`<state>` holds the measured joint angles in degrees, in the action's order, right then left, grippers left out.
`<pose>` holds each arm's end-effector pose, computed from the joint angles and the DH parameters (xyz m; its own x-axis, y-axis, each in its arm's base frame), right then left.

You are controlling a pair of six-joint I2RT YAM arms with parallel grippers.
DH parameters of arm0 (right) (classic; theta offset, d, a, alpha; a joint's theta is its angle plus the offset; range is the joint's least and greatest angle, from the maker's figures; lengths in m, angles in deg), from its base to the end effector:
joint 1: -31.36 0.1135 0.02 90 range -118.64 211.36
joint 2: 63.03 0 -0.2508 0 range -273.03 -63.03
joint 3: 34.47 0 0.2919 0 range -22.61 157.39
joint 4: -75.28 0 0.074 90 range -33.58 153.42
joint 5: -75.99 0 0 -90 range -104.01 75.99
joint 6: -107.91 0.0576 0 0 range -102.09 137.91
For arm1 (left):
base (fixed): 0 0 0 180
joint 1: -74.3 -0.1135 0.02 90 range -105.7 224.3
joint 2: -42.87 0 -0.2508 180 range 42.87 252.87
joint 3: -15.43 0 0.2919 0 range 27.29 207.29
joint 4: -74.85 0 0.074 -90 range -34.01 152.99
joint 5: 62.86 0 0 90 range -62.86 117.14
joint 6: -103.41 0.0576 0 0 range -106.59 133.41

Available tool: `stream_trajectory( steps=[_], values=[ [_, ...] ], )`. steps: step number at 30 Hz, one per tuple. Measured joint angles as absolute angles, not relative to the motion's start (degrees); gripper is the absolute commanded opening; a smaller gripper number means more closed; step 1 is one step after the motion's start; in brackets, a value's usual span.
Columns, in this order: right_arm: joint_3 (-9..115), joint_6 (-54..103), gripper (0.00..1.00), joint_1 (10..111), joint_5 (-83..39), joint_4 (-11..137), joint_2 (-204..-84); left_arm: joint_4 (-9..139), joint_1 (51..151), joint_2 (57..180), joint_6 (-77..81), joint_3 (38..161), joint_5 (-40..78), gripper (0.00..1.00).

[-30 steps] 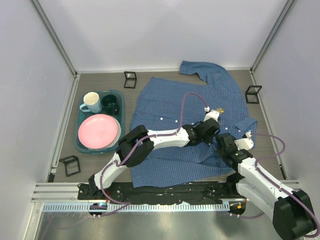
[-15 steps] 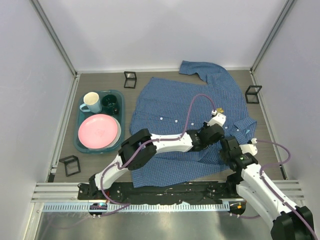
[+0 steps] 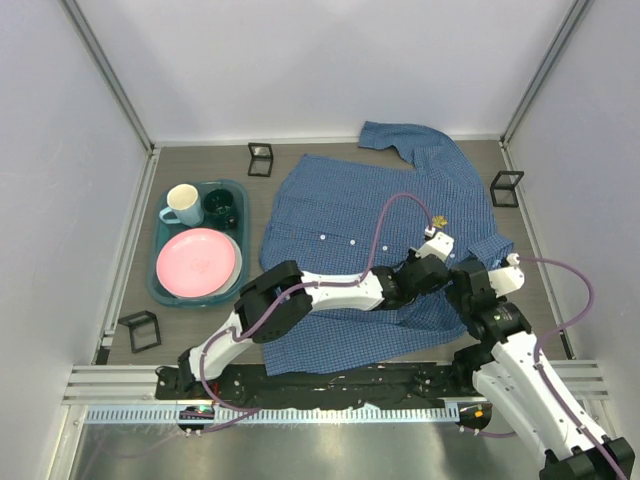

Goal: Remove the brooch from the garment
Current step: Remove the brooch from the clothes.

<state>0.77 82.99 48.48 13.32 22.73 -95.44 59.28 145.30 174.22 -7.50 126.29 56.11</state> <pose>0.1805 0.0279 0.1668 -0.2871 0.7546 -0.5901 0.6705 0.5982 0.4387 0.2086 -0.5201 0.1264 -0.4288 0.2861 -0.8569 0.5853 0.8105 -0.0222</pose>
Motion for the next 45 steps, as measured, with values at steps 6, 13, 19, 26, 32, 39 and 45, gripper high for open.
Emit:
stream_trajectory(
  steps=[6,13,19,26,32,39,45],
  values=[
    [2.36,76.68,0.75,46.62,14.56,25.61,-99.92,61.21,145.47,172.64,-9.11,123.16,55.17,0.00],
    [1.93,76.92,0.63,39.28,10.41,30.68,-104.81,62.76,146.17,171.81,-10.23,121.50,53.05,0.00],
    [-0.33,78.71,0.57,37.25,6.00,34.16,-109.27,63.35,146.20,171.70,-10.40,121.17,52.61,0.00],
    [-1.22,80.59,0.38,37.22,3.61,34.42,-111.96,63.39,146.20,171.70,-10.38,121.17,52.59,0.00],
    [-1.40,81.07,0.19,37.22,3.29,34.71,-113.47,63.44,146.20,171.70,-10.38,121.17,52.59,0.00],
    [-1.20,81.07,0.01,37.22,2.52,34.07,-113.36,63.48,146.20,171.75,-10.14,121.17,52.81,0.00],
    [0.70,81.22,0.01,37.03,1.65,30.64,-109.43,64.09,146.30,172.29,-8.81,121.48,54.58,0.00]
  ],
)
